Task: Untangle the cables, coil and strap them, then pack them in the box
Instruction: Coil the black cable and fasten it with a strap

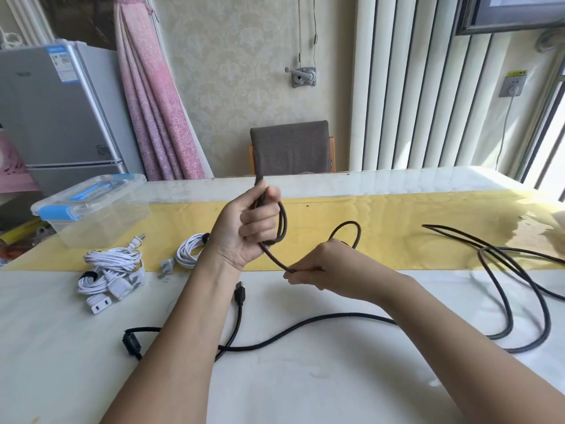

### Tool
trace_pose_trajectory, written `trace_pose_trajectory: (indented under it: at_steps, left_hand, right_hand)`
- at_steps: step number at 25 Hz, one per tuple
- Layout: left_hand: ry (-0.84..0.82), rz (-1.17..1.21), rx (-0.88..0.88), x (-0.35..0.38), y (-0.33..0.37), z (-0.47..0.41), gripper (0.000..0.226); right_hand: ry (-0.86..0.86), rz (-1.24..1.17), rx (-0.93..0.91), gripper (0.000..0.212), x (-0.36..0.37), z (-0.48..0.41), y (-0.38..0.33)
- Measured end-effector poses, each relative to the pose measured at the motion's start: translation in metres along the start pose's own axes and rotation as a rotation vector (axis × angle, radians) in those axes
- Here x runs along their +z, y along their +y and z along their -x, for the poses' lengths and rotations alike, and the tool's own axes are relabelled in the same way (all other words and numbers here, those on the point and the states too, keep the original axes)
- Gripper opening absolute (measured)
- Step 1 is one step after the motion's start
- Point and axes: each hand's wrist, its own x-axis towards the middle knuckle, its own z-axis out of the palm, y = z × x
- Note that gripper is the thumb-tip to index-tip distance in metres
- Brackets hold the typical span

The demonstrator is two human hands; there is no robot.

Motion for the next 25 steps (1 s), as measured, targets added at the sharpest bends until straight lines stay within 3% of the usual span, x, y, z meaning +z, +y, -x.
trace_pose_trajectory:
  at_steps: [5, 7, 12, 15, 20, 25]
  left_hand:
    - [-0.288, -0.313, -0.306, 0.014, -0.001, 0.015, 0.03]
    - [-0.303, -0.556, -0.382, 0.017, -0.001, 0.02, 0.031]
    - [-0.005, -1.082, -0.575, 0.024, -0.011, 0.012, 0.045]
    - [0.192, -1.14, -0.603, 0.022, -0.017, 0.004, 0.051]
    - [0.505, -1.086, -0.473, 0.017, -0.019, -0.002, 0.056]
    - [0.807, -1.19, -0.146, 0.015, -0.026, -0.012, 0.044]
  right_hand:
    - [0.045, 0.034, 0.129, 0.017, -0.021, 0.002, 0.022]
    - [0.114, 0.001, 0.167, 0.017, -0.03, 0.005, 0.029]
    - [0.265, 0.209, 0.178, 0.017, -0.043, 0.008, 0.029]
    - [0.454, 0.398, 0.22, 0.026, -0.045, 0.007, 0.029]
    - [0.677, 0.452, 0.263, 0.03, -0.048, 0.008, 0.012]
    - [0.758, 0.316, 0.133, 0.026, -0.03, 0.008, -0.019]
